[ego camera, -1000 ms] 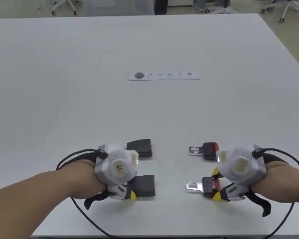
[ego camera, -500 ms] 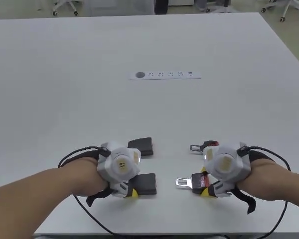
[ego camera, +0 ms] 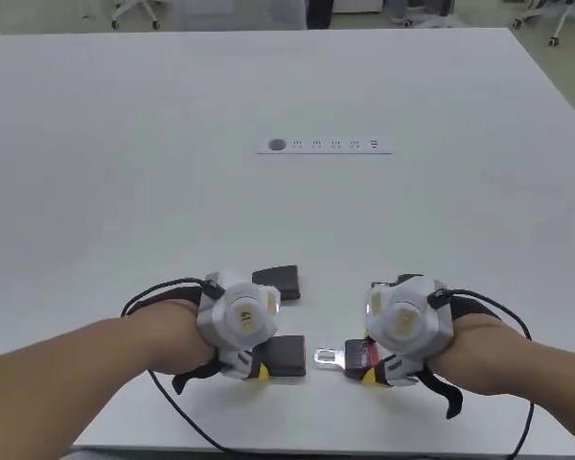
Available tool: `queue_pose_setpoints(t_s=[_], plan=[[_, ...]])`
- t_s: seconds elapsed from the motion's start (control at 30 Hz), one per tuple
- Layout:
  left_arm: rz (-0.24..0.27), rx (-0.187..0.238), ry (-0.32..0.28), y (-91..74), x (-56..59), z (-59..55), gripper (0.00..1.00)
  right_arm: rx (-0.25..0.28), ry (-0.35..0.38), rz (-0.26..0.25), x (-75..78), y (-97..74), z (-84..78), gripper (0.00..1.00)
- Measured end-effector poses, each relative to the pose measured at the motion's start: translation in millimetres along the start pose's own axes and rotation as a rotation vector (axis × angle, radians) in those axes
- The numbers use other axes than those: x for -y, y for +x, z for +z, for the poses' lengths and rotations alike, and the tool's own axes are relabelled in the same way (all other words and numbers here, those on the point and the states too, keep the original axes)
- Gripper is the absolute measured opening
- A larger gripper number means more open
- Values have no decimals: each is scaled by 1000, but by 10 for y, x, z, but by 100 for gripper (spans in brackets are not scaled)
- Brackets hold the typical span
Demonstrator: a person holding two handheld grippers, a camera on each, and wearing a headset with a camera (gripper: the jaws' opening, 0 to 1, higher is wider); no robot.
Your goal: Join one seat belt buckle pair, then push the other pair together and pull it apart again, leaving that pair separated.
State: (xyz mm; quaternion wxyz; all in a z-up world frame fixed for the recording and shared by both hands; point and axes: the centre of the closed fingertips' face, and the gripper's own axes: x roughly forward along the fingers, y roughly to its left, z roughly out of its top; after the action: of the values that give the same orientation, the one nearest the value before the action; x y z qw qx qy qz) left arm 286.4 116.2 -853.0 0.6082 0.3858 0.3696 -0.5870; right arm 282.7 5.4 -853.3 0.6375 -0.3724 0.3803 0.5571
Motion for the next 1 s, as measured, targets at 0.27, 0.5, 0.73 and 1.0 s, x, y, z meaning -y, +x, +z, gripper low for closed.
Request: queue_pose_setpoints(t_s=[0.27,0.5,0.73,1.0], plan=[[1,-11,-6,6,-3,1,32,-6,-24,8,-11,51,90,31],[-6,-17,-1,6,4,5,32,-2,-38,0,6,47,110,31],[-11,-21,-4,6,7,7,32,11,-37,11,3,80,183,31],[-27,-31,-3,11,9,8,32,17,-38,17,9,101,226,31]])
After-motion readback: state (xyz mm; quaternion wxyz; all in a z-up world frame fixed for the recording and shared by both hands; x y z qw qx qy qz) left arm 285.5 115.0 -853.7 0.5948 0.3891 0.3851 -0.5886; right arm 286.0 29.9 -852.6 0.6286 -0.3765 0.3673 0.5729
